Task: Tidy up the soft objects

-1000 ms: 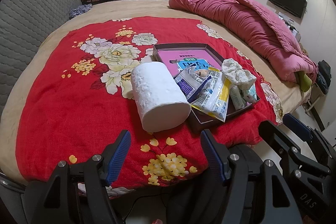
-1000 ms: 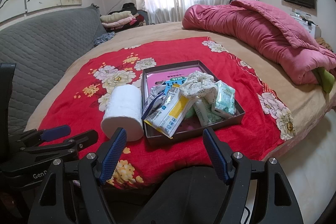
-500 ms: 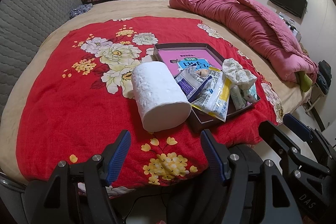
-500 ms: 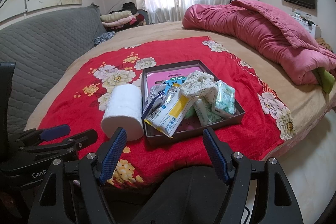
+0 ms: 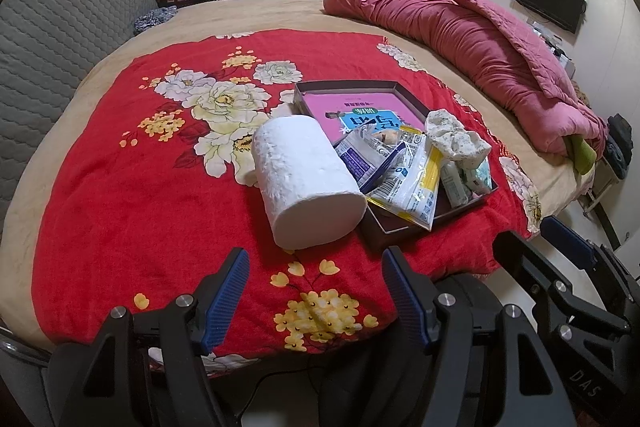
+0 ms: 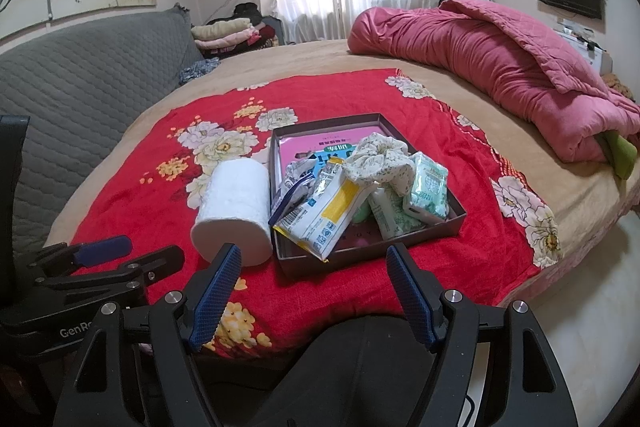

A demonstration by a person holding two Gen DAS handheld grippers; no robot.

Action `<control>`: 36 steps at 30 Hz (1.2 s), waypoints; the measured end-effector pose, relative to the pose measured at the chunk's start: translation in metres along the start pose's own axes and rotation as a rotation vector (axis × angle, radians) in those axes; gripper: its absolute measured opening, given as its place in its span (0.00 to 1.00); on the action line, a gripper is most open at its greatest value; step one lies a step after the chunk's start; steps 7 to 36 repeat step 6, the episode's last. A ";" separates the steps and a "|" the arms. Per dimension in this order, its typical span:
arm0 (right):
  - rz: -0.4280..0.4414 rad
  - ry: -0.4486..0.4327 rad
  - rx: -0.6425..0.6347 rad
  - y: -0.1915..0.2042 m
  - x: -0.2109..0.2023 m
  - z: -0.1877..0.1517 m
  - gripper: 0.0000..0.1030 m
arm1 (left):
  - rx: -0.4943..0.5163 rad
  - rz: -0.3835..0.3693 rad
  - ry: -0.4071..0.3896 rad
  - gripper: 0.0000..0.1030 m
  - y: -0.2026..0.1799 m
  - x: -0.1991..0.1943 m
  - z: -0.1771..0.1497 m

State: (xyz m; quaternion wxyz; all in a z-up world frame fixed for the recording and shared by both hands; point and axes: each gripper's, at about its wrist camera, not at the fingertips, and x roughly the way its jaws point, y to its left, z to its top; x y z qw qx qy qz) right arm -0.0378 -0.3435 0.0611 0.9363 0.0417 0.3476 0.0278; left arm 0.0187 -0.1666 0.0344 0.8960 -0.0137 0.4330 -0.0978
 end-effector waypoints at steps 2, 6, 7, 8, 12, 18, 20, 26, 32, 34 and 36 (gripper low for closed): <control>-0.001 0.000 0.000 0.000 0.000 0.000 0.74 | 0.002 0.006 0.000 0.66 0.000 0.000 0.000; 0.001 0.000 0.004 -0.002 0.001 0.001 0.74 | -0.005 0.005 0.004 0.66 0.002 0.002 -0.001; 0.001 0.000 0.004 -0.002 0.001 0.001 0.74 | -0.005 0.005 0.004 0.66 0.002 0.002 -0.001; 0.001 0.000 0.004 -0.002 0.001 0.001 0.74 | -0.005 0.005 0.004 0.66 0.002 0.002 -0.001; 0.001 0.000 0.004 -0.002 0.001 0.001 0.74 | -0.005 0.005 0.004 0.66 0.002 0.002 -0.001; 0.001 0.000 0.004 -0.002 0.001 0.001 0.74 | -0.005 0.005 0.004 0.66 0.002 0.002 -0.001; 0.001 0.000 0.004 -0.002 0.001 0.001 0.74 | -0.005 0.005 0.004 0.66 0.002 0.002 -0.001; 0.001 0.000 0.004 -0.002 0.001 0.001 0.74 | -0.005 0.005 0.004 0.66 0.002 0.002 -0.001; 0.001 0.000 0.004 -0.002 0.001 0.001 0.74 | -0.005 0.005 0.004 0.66 0.002 0.002 -0.001; 0.001 0.000 0.004 -0.002 0.001 0.001 0.74 | -0.005 0.005 0.004 0.66 0.002 0.002 -0.001; 0.001 0.000 0.004 -0.002 0.001 0.001 0.74 | -0.005 0.005 0.004 0.66 0.002 0.002 -0.001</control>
